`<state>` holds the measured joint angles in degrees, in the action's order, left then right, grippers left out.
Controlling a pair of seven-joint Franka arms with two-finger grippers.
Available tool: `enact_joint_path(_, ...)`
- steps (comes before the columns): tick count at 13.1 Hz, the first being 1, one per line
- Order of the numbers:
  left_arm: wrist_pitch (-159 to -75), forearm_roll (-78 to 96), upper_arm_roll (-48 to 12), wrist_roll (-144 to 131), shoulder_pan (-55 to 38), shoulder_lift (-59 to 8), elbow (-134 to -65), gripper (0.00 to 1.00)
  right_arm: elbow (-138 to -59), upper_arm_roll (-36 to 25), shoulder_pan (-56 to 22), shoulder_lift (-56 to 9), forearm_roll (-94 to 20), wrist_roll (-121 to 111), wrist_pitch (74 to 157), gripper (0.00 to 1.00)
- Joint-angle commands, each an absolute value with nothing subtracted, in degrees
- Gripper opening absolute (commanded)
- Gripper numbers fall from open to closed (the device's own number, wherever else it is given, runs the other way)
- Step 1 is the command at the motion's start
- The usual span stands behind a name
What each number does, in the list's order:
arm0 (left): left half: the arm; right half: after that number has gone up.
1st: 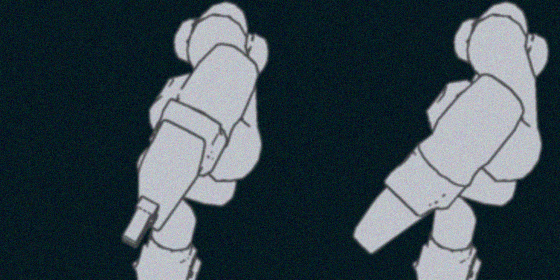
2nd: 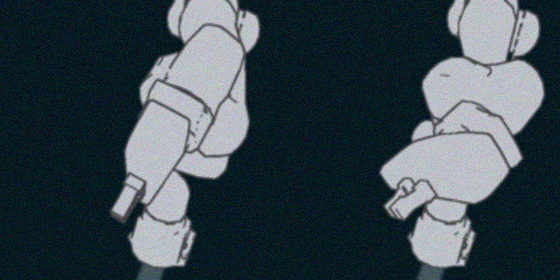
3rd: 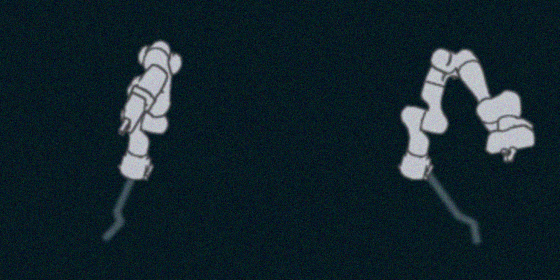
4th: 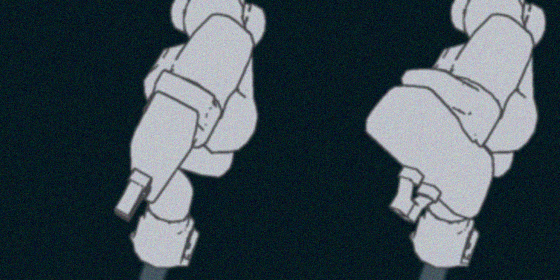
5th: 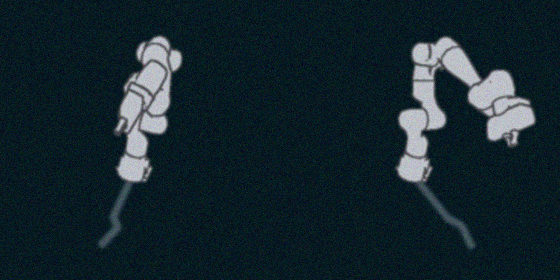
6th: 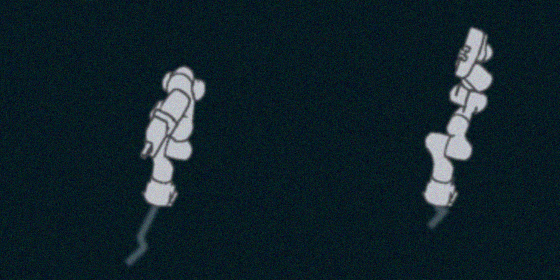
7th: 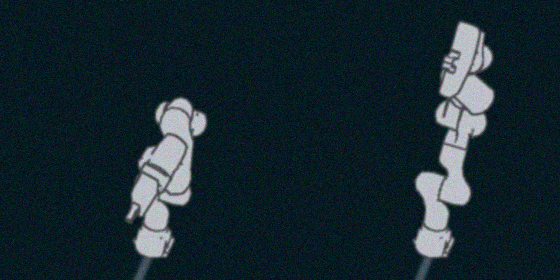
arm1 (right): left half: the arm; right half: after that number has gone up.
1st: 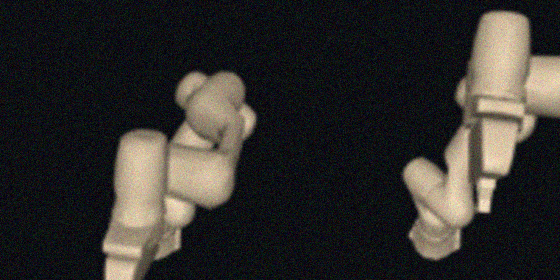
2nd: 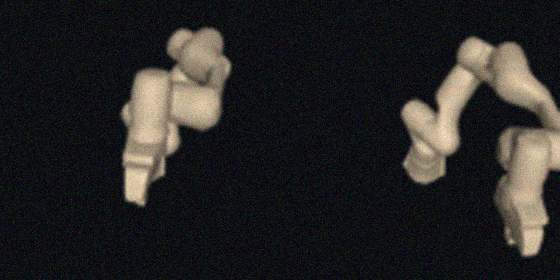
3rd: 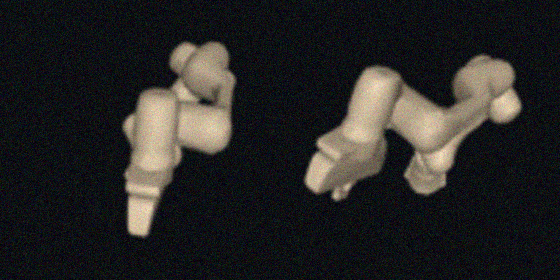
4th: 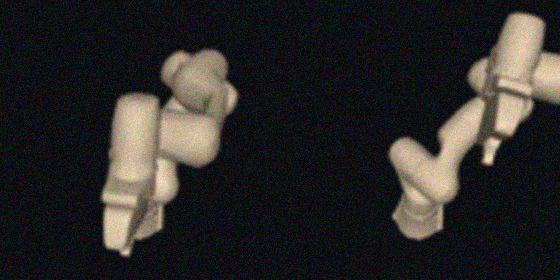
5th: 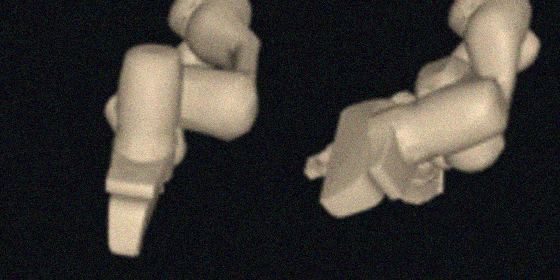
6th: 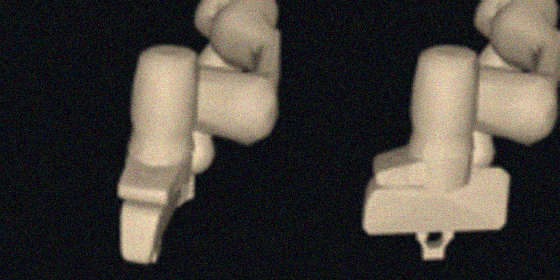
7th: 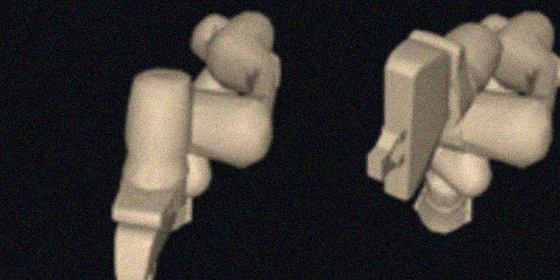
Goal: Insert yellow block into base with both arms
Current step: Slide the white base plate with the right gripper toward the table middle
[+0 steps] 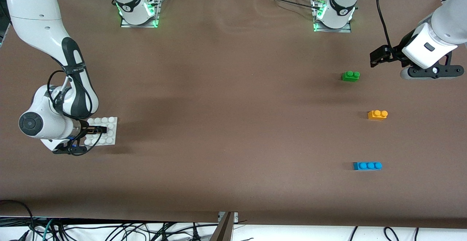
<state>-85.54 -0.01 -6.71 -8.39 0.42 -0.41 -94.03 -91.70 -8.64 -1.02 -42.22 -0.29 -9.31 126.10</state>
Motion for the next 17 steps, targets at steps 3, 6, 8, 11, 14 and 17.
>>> enact_joint_path(3, -84.64, 1.05, -6.59, -7.91, 0.53, 0.0, -93.34, 1.0, -96.5, -8.44, -1.23, -41.57, 0.09, -10.02, 131.74, 1.0)
enact_joint_path(6, -84.55, 1.05, -6.59, -7.91, 0.62, 0.0, -93.34, 1.0, -96.5, -8.26, -1.23, -41.66, -0.35, -9.67, 131.92, 1.0)
enact_joint_path(8, -84.55, 1.05, -6.59, -7.82, 0.62, 0.0, -93.34, 1.0, -96.5, -8.09, -1.32, -41.92, -0.61, -8.88, 131.92, 1.0)
enact_joint_path(11, -84.73, 1.05, -6.59, -7.82, 0.62, -0.09, -93.34, 1.0, -96.42, -7.56, -1.49, -42.62, -2.8, -8.79, 132.27, 1.0)
enact_joint_path(14, -84.64, 1.05, -6.68, -7.82, 0.62, -0.09, -93.34, 1.0, -96.42, -6.07, -1.67, -43.85, -3.96, -7.22, 135.17, 1.0)
enact_joint_path(17, -84.55, 1.05, -6.59, -7.82, 0.7, 0.0, -93.34, 1.0, -96.42, -5.63, -4.74, -44.21, -3.96, -1.34, 136.23, 1.0)
